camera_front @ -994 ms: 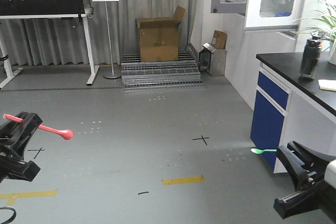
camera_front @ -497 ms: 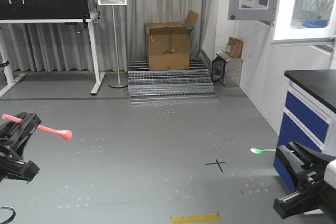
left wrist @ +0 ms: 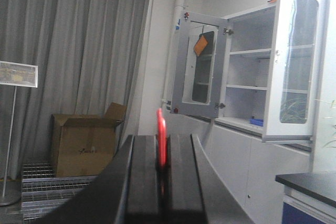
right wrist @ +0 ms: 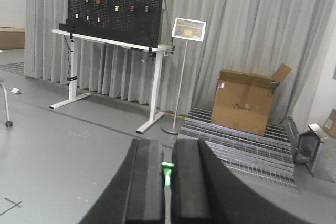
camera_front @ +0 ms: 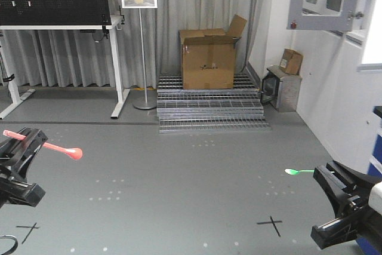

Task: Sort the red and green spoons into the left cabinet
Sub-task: 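Drive across the room toward the white cabinet holding both spoons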

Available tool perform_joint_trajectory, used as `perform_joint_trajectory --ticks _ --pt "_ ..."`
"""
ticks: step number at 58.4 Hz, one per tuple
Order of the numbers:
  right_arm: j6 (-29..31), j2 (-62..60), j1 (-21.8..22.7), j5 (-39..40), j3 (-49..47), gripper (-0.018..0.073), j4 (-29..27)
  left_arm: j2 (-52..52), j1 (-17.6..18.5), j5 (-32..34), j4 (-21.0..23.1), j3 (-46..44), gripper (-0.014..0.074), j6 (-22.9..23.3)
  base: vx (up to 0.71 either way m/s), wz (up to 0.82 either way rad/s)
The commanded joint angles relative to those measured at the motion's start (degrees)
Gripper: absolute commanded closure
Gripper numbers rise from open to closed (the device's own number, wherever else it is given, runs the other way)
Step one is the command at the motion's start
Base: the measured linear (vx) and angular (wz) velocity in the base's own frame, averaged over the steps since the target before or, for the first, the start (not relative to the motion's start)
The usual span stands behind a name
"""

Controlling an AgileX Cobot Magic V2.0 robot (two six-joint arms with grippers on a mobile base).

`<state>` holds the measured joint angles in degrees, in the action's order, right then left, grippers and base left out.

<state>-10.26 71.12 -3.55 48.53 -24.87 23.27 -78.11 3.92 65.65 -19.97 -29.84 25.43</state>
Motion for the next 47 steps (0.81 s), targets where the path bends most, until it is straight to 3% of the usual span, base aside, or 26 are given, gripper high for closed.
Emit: perform_joint_trajectory --ticks 1,47 --pt "-0.03 -0.99 0.05 4.63 -1.45 0.0568 -0.76 1.75 0.11 13.13 1.57 -1.22 0.0603 0.4 0.54 0.11" --pt "-0.03 -0.99 0.05 4.63 -1.45 0.0568 -0.76 1.75 0.11 13.13 1.52 -1.22 0.0603 0.4 0.55 0.09"
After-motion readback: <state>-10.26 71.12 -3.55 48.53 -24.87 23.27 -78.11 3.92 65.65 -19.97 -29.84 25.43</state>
